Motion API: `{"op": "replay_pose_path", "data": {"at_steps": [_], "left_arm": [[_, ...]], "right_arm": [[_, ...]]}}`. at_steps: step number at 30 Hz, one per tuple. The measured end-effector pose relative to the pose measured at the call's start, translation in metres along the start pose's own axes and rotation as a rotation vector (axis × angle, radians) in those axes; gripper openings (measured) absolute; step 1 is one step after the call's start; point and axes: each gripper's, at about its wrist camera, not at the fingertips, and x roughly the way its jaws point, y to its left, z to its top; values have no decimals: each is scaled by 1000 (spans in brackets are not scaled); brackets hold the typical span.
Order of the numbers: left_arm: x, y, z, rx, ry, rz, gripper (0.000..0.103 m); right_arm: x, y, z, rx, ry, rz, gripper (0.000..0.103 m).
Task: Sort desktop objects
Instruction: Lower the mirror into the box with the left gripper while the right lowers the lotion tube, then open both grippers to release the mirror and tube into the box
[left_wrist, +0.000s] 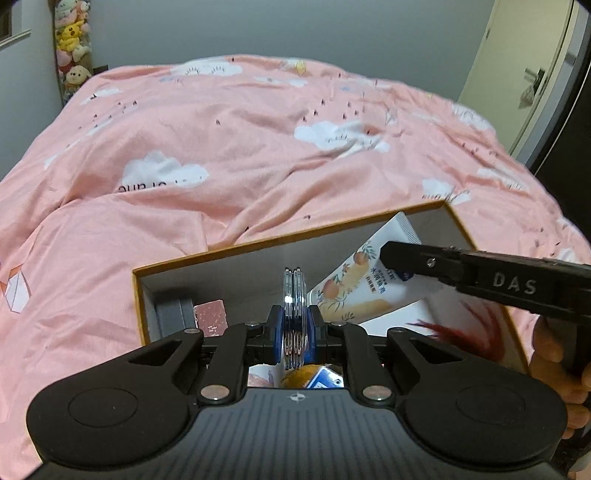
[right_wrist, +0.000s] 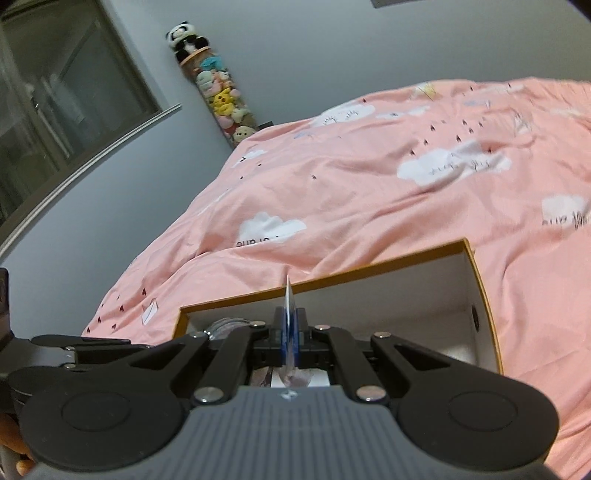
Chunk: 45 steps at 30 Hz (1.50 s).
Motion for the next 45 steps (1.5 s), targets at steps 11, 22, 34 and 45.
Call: {"op": "replay_pose_path", "data": {"at_steps": [11, 22, 34, 45], "left_arm": [[50, -3, 3, 27, 132, 150, 14], [60, 7, -1, -17, 150, 153, 15], [32, 18, -4, -60, 87, 86, 16], [-26, 29, -32, -103, -10, 82, 16]], "right_arm": [[39, -15, -12, 69, 62, 21, 3], [60, -11, -20, 60, 98, 45, 4], [65, 1, -22, 39, 110, 41, 4], [67, 38, -31, -90, 114, -25, 6]]}}
